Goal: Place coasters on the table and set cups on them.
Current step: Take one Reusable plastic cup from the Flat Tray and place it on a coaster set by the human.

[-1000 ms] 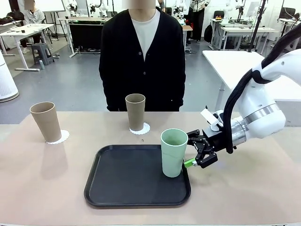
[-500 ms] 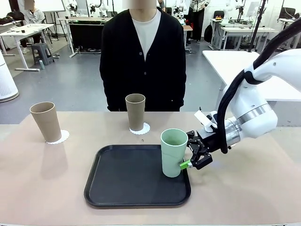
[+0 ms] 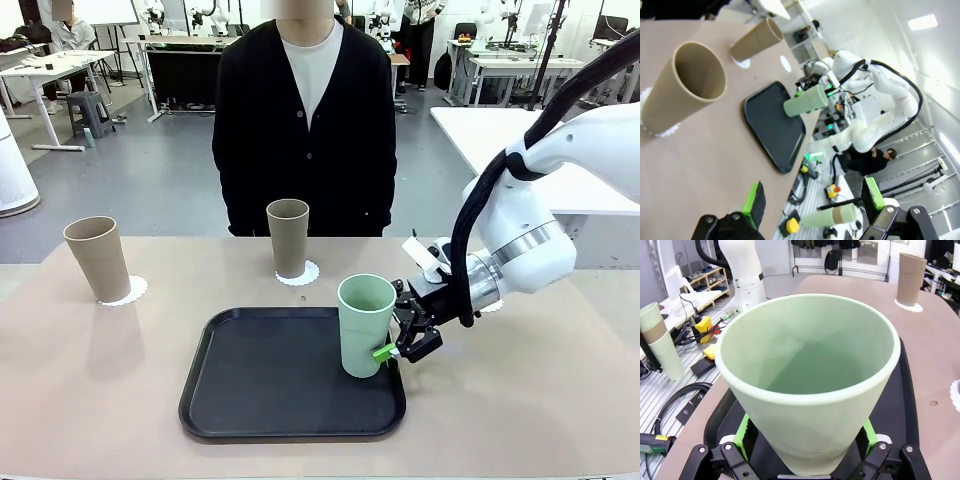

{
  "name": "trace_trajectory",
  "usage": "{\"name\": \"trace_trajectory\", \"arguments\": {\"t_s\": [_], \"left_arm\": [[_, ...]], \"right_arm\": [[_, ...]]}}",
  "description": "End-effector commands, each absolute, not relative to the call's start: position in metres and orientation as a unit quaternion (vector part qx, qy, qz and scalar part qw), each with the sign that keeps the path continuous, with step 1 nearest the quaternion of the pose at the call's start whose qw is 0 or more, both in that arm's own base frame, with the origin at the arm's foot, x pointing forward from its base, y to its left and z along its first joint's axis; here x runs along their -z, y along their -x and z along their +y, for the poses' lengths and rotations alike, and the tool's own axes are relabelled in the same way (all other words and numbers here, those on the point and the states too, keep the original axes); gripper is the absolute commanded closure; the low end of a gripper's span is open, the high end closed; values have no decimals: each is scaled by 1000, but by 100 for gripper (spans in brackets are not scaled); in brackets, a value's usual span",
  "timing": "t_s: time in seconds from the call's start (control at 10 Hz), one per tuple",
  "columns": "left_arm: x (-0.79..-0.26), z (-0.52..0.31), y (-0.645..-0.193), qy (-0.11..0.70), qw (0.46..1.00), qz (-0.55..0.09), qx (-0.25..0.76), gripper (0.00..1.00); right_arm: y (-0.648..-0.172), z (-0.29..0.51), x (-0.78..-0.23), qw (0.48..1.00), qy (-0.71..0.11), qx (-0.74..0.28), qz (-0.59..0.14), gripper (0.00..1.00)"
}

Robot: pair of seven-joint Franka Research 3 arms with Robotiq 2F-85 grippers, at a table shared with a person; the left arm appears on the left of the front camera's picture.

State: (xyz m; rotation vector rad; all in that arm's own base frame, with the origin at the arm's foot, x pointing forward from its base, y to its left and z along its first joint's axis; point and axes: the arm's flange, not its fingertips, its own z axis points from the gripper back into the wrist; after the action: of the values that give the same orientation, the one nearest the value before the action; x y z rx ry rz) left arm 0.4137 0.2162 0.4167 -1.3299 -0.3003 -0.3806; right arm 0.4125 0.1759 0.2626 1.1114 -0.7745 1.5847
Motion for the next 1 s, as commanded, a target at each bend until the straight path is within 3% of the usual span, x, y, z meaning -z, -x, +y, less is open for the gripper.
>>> {"name": "trace_trajectory", "arguments": {"t_s": [0.0,0.1,0.2,0.4,0.5,0.9], "left_arm": [[-418,217,-412,610,760,-140,173,0],[-418,217,-412,610,760,-140,173,0],[-418,217,-412,610,760,-140,173,0],[-418,217,-412,610,760,-140,173,0],[-418,217,-412,610,760,-140,173,0],[-418,217,-412,610,760,-140,173,0]], "right_arm": [[-416,182,-255,485,-471,-657,-334,51],[-416,181,-254,484,-472,-657,-334,59],[-416,180,-254,482,-472,-659,-332,100],[-416,180,-254,482,-473,-661,-329,100],[-416,179,-255,484,-472,-659,-329,76],[-410,146,-324,545,-482,-584,-359,76]]}}
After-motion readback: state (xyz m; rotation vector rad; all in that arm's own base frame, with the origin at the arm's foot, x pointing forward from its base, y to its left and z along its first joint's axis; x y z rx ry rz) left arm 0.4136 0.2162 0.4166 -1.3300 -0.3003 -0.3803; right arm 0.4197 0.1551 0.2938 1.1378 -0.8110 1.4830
